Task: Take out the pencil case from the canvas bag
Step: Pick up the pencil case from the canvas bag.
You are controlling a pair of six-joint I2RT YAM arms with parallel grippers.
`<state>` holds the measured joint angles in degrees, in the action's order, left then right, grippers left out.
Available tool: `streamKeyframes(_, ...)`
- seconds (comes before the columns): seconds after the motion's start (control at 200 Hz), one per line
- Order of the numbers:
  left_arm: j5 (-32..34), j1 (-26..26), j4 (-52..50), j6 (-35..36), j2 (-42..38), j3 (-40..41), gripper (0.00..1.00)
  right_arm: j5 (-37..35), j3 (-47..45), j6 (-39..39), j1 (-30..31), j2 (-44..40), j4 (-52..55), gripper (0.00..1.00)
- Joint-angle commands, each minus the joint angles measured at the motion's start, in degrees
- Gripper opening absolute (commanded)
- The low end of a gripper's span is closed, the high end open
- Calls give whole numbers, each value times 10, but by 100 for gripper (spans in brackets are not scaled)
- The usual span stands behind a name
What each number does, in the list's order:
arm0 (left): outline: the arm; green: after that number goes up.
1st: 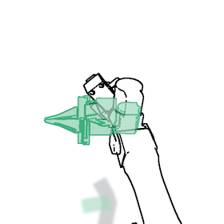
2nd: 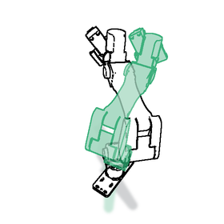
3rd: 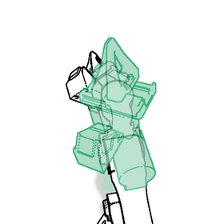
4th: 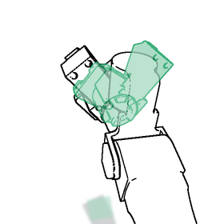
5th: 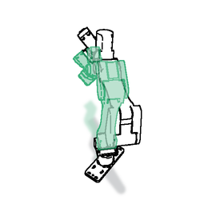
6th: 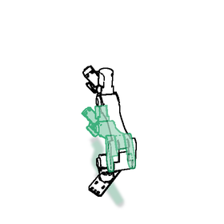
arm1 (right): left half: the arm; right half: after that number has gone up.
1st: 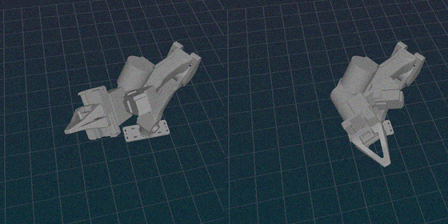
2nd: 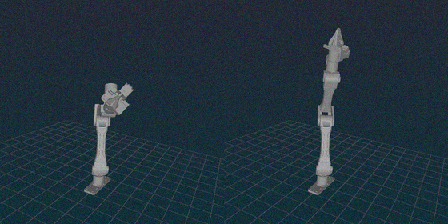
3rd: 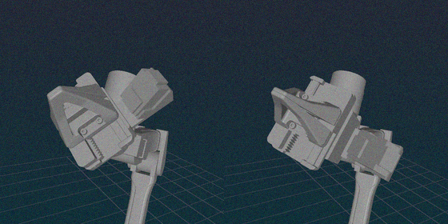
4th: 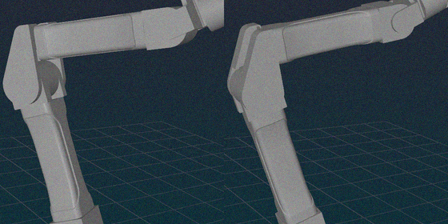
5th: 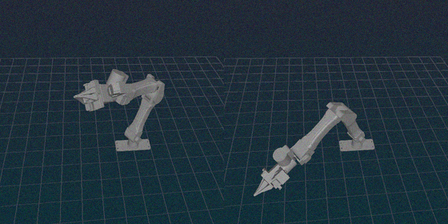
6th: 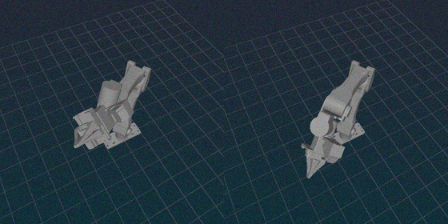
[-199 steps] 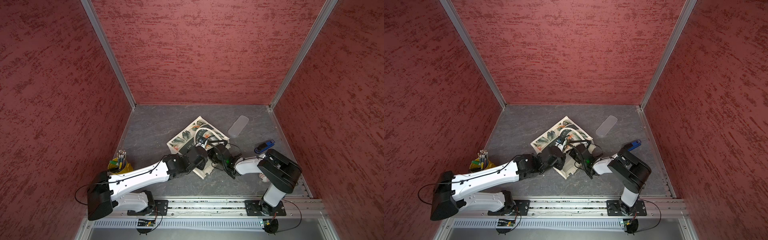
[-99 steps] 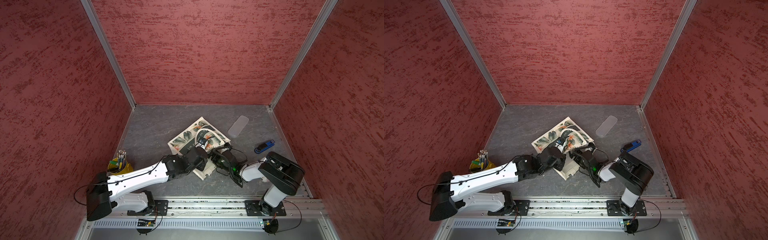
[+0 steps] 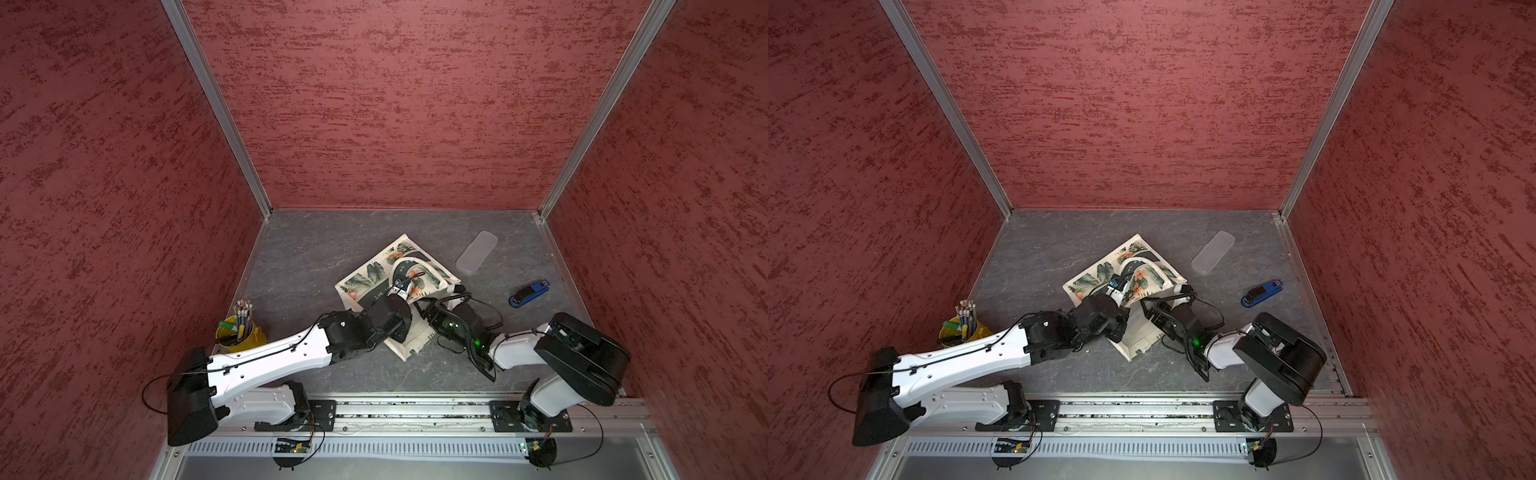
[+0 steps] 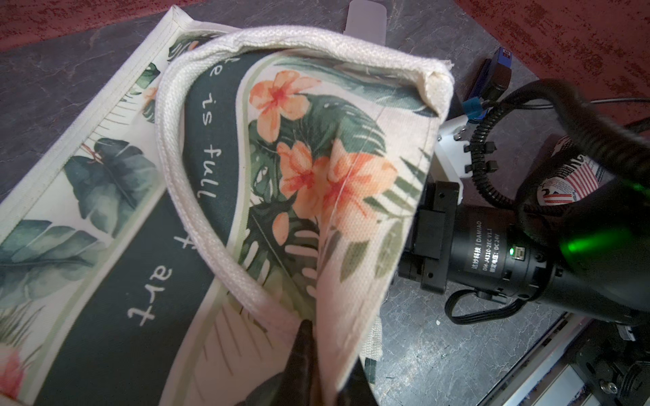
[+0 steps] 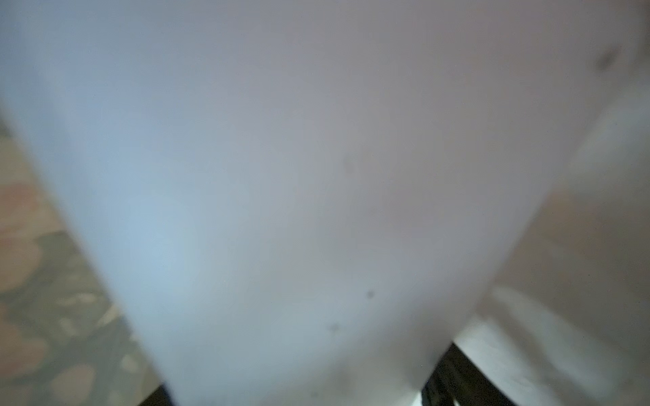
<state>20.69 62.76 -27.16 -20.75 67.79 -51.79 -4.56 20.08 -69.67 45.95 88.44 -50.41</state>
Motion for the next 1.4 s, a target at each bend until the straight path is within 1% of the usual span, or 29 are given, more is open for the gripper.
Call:
streamKeyframes(0.0, -3, 4, 1, -5, -13, -1, 0, -1, 7, 35, 0, -40, 34, 70)
streamKeyframes(0.06, 0, 4, 1, -6, -13, -2, 0, -1, 4, 43, 0, -49, 47, 71)
streamKeyframes(0.08, 1, 4, 0, -7, -13, -2, 0, -1, 2, 45, 0, -67, 51, 71)
streamKeyframes(0.195, 7, 2, 1, -8, -8, -9, 0, 6, -5, 55, 0, -103, 71, 70)
streamKeyframes(0.386, 16, -3, 2, -7, 7, -28, 0, 34, -18, 62, -7, -169, 107, 70)
streamKeyframes(0.551, 27, -8, 4, -10, 16, -33, 0, 39, -21, 73, -18, -235, 168, 71)
streamKeyframes(0.766, 29, -17, 14, -21, 13, -24, 0, 68, -24, 83, -62, -301, 238, 71)
streamKeyframes(0.867, 28, -24, 3, -20, 9, -29, 0, 76, -17, 98, -84, -327, 276, 71)
streamKeyframes(0.987, 34, -32, -10, -19, -6, -27, 0, 91, -11, 109, -114, -347, 305, 71)
streamKeyframes(1.107, 33, -43, -10, -24, -32, -9, 0, 108, -3, 117, -141, -354, 325, 71)
streamKeyframes(1.242, 23, -56, -15, -32, -59, 9, 0, 131, -5, 116, -163, -359, 327, 71)
streamKeyframes(1.398, 28, -65, -33, -34, -76, 12, 0, 145, -13, 119, -181, -369, 326, 71)
